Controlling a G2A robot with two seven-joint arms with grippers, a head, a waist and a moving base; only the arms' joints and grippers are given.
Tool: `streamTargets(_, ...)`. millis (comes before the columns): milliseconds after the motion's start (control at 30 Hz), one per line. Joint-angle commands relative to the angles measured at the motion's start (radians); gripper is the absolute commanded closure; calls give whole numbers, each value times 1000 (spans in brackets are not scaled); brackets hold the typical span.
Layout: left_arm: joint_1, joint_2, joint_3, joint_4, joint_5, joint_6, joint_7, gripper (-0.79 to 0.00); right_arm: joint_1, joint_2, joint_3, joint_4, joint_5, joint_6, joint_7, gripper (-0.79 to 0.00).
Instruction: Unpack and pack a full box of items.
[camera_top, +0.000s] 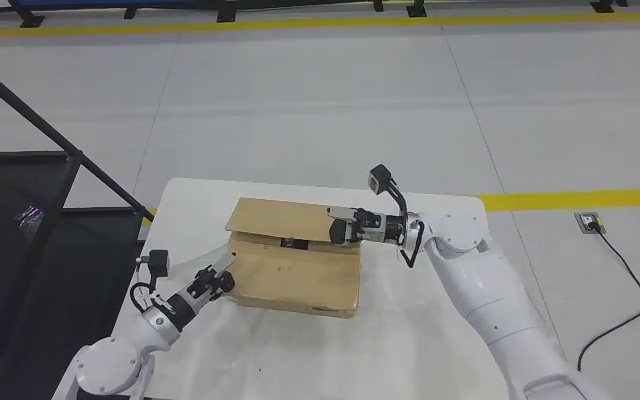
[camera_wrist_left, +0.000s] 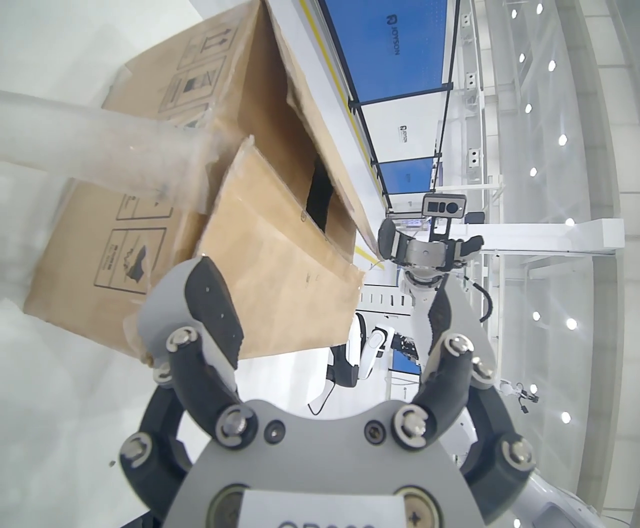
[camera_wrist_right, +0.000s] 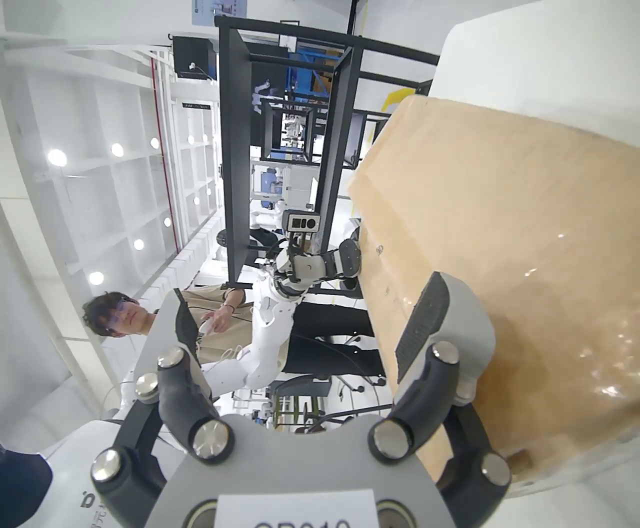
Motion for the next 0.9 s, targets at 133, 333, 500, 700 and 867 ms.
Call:
streamTargets(133,-9,-2,13,10,12,-4,12,-785,-37,3,-11,-47,-4,107,-29,-785)
streamTargets(333,-8,-3,11,7,7,-10,37,-785,-80,8,-14,-95,-21,118,-53,-785)
streamTargets(500,-5,-4,-26,7,-27,-4,71,-785,-114,16,-13,-139,-90,121,-129,-785)
streamTargets(700,10,-3,-101,24,-55,18,144,-785,-142,23,-12,-170,-142,128,-188,-785)
streamTargets(867,42,-3,-154,0,-62,14,190,-785,-155,26,-5,-178,-143,99,-203,-785)
